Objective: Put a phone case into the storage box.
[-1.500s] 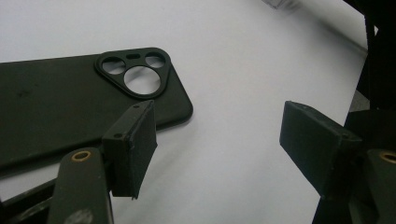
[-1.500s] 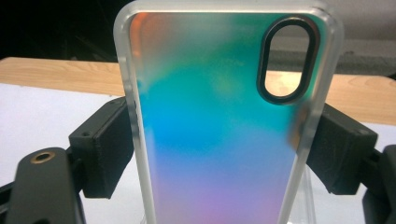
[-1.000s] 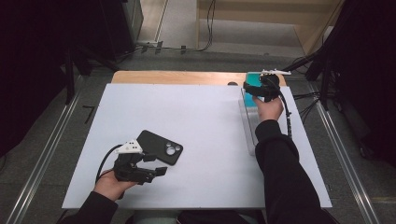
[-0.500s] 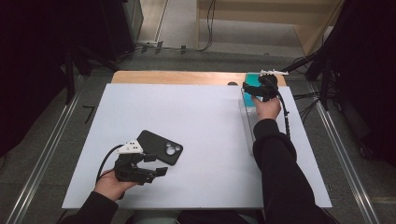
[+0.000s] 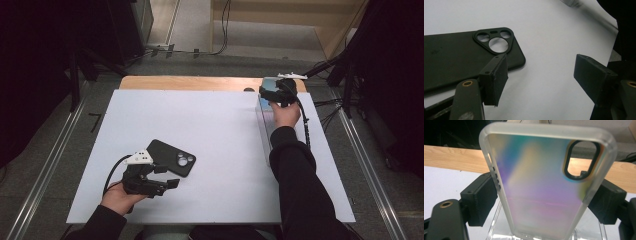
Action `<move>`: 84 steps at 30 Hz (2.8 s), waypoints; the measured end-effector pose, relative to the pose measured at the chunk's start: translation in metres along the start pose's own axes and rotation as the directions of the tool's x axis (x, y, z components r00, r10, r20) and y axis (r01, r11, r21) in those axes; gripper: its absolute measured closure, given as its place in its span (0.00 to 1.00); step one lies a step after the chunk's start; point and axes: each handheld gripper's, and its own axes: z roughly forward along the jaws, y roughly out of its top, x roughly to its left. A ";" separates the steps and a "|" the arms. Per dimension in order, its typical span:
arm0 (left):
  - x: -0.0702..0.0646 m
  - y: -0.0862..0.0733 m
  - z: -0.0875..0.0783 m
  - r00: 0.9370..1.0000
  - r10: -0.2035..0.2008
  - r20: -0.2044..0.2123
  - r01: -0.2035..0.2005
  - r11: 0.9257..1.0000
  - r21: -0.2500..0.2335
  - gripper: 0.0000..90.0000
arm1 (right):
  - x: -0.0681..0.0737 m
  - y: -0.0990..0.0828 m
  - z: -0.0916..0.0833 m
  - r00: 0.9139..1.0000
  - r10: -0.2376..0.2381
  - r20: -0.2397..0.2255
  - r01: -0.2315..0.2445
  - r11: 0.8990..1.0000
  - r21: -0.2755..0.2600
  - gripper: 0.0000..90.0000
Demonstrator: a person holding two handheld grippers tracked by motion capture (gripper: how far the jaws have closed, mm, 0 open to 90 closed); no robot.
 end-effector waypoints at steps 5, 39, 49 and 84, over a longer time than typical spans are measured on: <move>0.000 0.000 0.000 1.000 0.001 0.004 -0.001 1.000 0.005 0.31 | 0.001 0.000 0.001 1.000 -0.007 0.005 0.007 1.000 -0.006 0.17; 0.003 0.003 0.001 1.000 -0.026 0.006 0.026 1.000 0.003 0.31 | 0.004 -0.002 -0.040 0.991 -0.005 -0.134 0.017 0.996 0.093 0.01; 0.008 0.007 0.000 0.999 -0.036 0.008 0.036 0.999 0.008 0.31 | 0.012 -0.015 -0.066 0.978 0.003 -0.207 0.028 0.989 0.143 0.01; 0.019 0.014 0.002 0.999 -0.043 0.032 0.042 0.999 0.024 0.31 | 0.059 -0.050 -0.143 0.822 -0.108 -0.559 0.204 0.972 0.112 0.17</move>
